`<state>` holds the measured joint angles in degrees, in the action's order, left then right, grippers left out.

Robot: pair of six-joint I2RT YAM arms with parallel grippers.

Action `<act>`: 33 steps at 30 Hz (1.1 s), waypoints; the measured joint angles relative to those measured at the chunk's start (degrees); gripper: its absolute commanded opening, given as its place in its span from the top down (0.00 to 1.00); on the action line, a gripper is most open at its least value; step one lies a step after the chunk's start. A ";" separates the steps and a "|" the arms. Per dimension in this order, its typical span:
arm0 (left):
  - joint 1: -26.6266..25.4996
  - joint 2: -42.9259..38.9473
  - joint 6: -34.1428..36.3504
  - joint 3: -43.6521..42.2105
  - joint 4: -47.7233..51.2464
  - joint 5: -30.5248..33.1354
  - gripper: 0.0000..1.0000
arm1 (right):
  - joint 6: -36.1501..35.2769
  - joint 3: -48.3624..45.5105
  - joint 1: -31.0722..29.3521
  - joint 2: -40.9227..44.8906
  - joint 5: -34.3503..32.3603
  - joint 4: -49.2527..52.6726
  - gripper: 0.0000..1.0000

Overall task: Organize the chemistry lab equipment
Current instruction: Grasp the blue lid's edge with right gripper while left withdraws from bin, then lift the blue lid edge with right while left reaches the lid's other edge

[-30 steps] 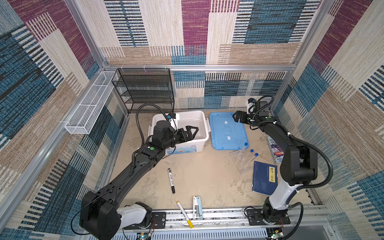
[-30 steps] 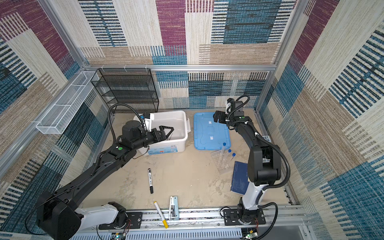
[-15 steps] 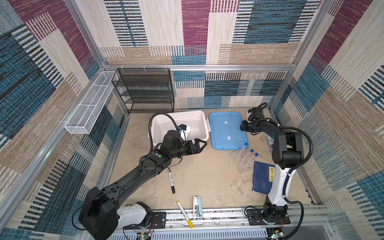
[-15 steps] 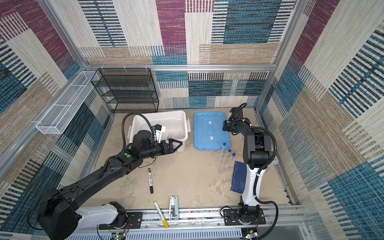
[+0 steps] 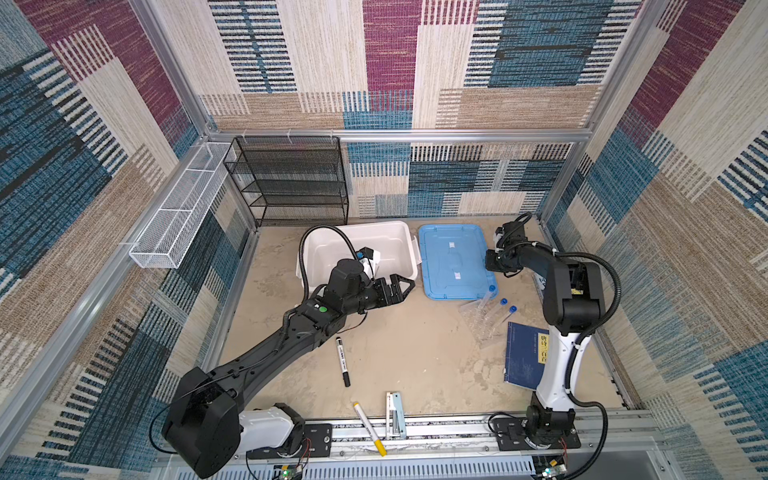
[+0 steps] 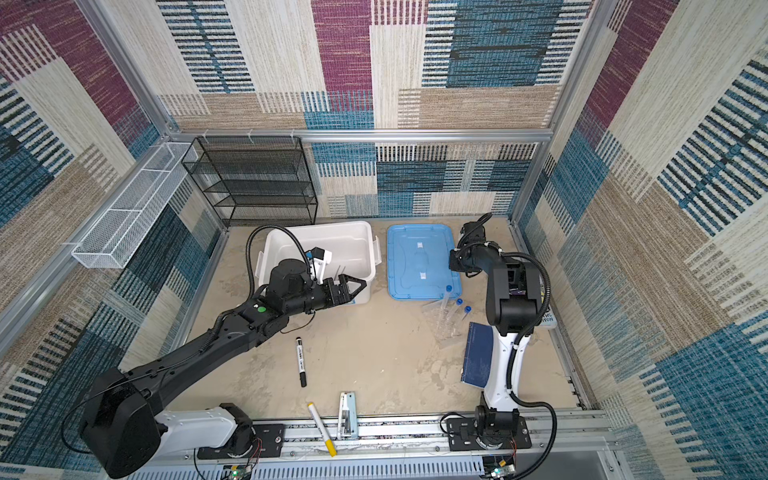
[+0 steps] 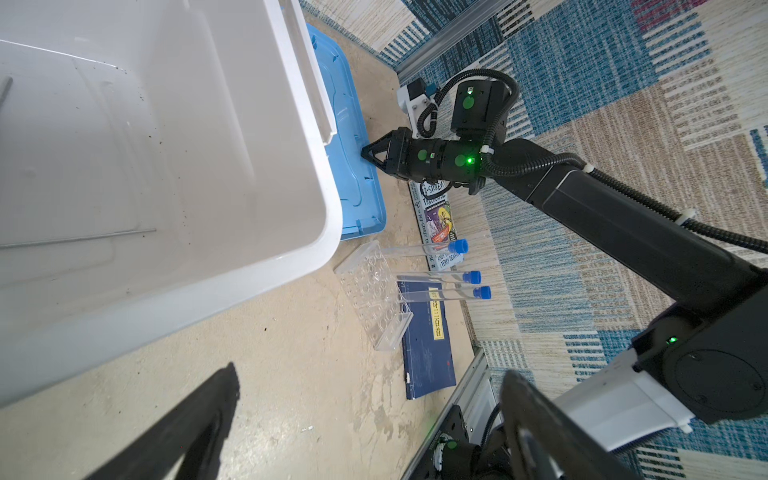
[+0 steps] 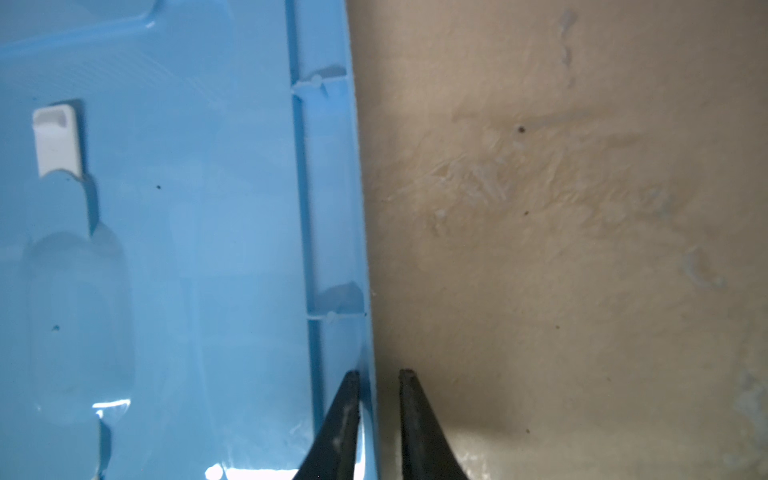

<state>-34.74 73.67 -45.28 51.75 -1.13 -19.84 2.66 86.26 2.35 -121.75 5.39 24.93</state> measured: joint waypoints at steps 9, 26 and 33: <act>0.02 -0.68 0.00 -0.26 -0.24 0.20 0.00 | -0.92 0.02 0.02 -0.55 0.63 -2.56 1.00; 0.15 -4.02 1.01 -0.31 2.25 3.50 0.00 | 1.22 -2.84 0.09 15.13 0.55 -2.91 1.00; 0.24 -4.26 4.57 0.92 3.91 4.96 0.00 | 2.91 -3.89 0.09 21.99 0.55 -2.99 1.00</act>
<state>-34.50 69.41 -40.71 52.66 2.79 -14.87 5.56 82.37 2.44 -99.77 5.93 21.93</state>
